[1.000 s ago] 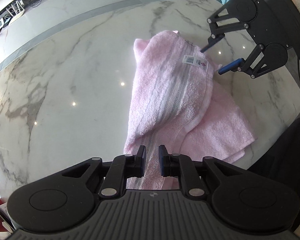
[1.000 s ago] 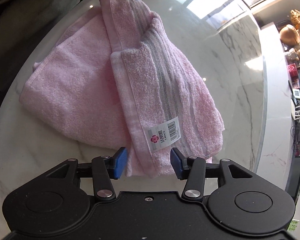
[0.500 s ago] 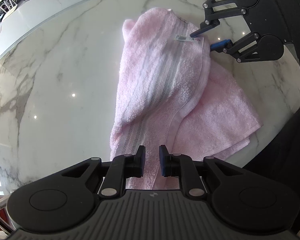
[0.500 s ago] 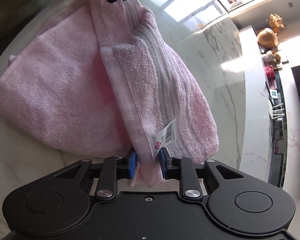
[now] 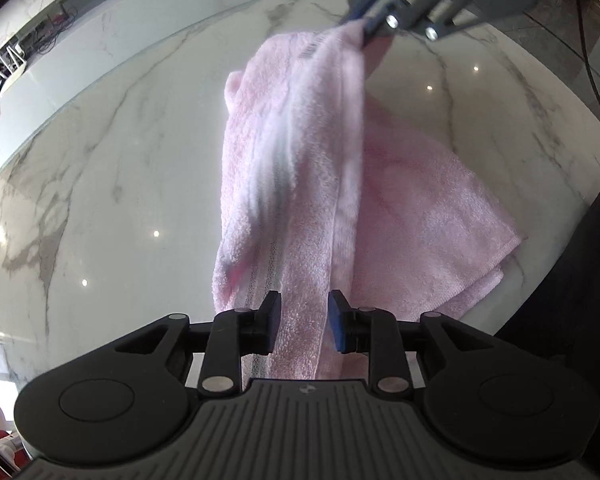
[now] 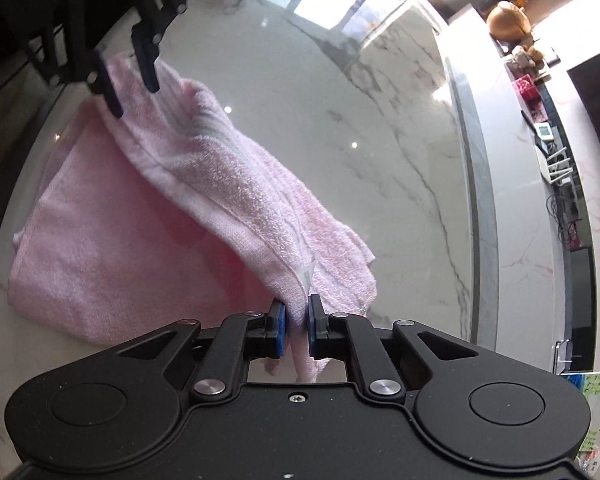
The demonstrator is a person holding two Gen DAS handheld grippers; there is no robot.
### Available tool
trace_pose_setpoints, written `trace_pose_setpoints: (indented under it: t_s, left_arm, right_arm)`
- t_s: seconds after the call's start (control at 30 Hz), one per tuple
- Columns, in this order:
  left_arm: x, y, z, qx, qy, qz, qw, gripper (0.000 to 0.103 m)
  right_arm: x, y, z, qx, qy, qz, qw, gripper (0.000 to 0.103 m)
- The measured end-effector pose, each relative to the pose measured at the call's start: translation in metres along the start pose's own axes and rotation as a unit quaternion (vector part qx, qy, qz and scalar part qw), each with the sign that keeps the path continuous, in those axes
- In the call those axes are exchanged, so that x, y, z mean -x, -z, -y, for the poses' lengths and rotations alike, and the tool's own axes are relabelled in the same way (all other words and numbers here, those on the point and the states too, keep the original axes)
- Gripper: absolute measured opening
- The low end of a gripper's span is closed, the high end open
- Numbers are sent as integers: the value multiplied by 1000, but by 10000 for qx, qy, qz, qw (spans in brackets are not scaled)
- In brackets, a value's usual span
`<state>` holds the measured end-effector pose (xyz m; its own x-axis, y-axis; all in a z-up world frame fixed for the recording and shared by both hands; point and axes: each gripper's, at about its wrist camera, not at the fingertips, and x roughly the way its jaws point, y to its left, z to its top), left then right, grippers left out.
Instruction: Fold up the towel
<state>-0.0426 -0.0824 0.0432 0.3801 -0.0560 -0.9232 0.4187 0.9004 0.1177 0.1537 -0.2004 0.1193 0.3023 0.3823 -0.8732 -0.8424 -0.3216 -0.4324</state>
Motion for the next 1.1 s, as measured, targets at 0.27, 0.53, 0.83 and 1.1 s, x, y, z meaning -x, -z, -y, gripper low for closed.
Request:
trace_pose_setpoints:
  t_s: [0.27, 0.53, 0.83, 1.1]
  left_arm:
    - [2, 15, 11, -141, 27, 327, 9994, 39]
    - [-10, 15, 10, 182, -108, 242, 9995, 40]
    - [-22, -10, 11, 524, -479, 266, 9971, 40]
    - [-43, -11, 21, 388, -853, 70, 9956, 40]
  right_arm:
    - [15, -44, 22, -4, -61, 28, 10000, 5]
    - [38, -49, 29, -361, -106, 205, 9991, 4]
    - [55, -47, 37, -480, -431, 466, 9968, 4]
    - [65, -36, 43, -619, -452, 508, 9958, 4]
